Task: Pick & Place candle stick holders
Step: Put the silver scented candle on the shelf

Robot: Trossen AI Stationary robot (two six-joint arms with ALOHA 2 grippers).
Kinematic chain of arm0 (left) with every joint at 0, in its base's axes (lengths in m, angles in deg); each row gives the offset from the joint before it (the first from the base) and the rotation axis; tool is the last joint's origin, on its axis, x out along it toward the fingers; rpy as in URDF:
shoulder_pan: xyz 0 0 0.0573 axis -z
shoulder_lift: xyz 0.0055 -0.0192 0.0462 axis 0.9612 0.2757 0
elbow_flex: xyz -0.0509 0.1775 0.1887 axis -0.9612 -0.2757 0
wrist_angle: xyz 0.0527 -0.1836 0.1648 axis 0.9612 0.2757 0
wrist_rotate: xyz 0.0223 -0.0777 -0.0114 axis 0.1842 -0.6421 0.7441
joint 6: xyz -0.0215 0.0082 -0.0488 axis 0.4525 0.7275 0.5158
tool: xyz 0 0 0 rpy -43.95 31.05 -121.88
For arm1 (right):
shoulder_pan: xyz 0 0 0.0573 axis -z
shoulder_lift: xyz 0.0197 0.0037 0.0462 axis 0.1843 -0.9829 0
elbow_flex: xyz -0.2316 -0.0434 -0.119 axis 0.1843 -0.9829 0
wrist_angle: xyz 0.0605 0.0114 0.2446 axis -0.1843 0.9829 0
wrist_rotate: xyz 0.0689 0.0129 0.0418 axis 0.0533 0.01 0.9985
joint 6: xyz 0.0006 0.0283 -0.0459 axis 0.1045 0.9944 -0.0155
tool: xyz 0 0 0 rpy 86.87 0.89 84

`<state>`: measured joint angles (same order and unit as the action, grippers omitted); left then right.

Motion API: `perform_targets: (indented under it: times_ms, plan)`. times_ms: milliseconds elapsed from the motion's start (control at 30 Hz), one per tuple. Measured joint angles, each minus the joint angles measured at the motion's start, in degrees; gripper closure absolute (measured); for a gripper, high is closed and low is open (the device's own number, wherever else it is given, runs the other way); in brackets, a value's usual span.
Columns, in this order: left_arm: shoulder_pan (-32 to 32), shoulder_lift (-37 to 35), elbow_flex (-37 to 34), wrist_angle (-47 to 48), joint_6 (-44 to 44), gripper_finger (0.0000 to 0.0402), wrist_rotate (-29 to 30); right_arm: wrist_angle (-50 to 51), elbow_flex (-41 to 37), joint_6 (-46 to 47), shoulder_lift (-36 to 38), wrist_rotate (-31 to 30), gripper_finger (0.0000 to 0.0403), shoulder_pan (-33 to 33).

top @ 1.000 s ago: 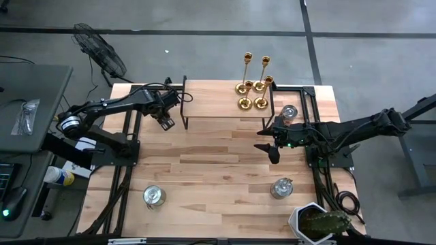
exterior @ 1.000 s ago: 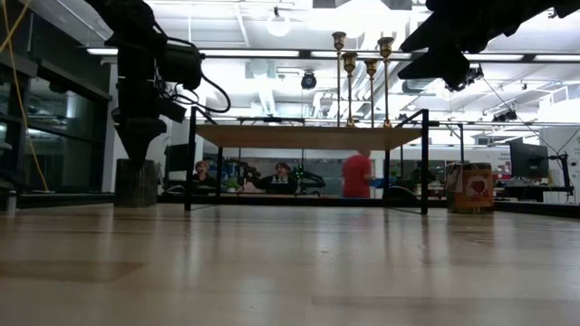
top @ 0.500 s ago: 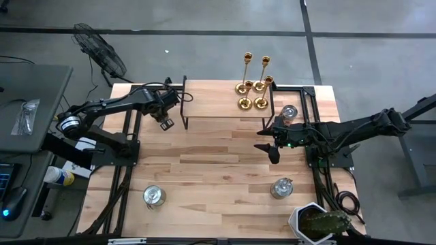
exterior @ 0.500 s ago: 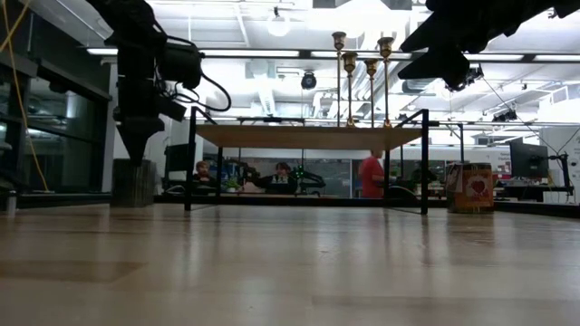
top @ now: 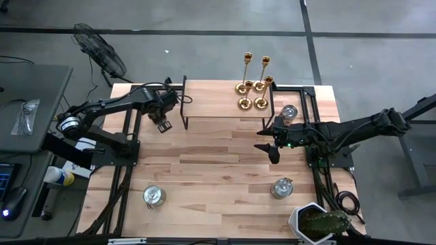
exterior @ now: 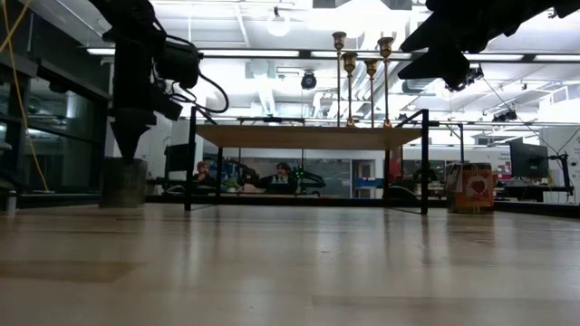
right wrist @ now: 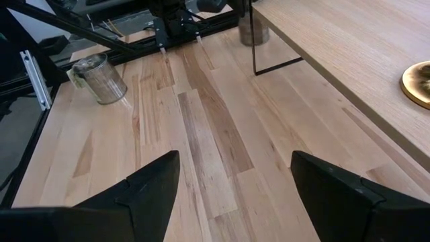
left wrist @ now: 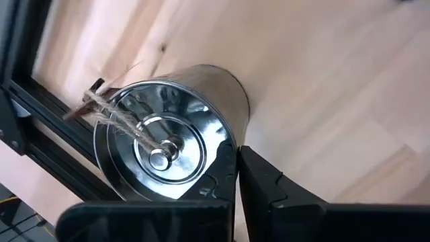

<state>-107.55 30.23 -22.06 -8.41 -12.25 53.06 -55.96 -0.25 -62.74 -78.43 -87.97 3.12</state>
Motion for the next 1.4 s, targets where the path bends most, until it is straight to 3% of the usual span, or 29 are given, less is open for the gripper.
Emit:
perform_targets:
  times_ms: [667, 1100, 1400]
  plan:
    - [-0.2, -0.5, 11.7, 11.2, -1.8, 0.0401, 0.6, 0.0, 0.0, 0.0, 0.0, 0.0, 0.0125, 0.0]
    - [-0.2, 0.8, 31.0, 19.9, -5.0, 0.0401, 5.6, 0.0, 0.0, 0.0, 0.0, 0.0, 0.0125, 0.0]
    - [-0.2, 6.5, 46.5, 26.2, -7.8, 0.0401, 8.0, 0.0, 0.0, 0.0, 0.0, 0.0, 0.0125, 0.0]
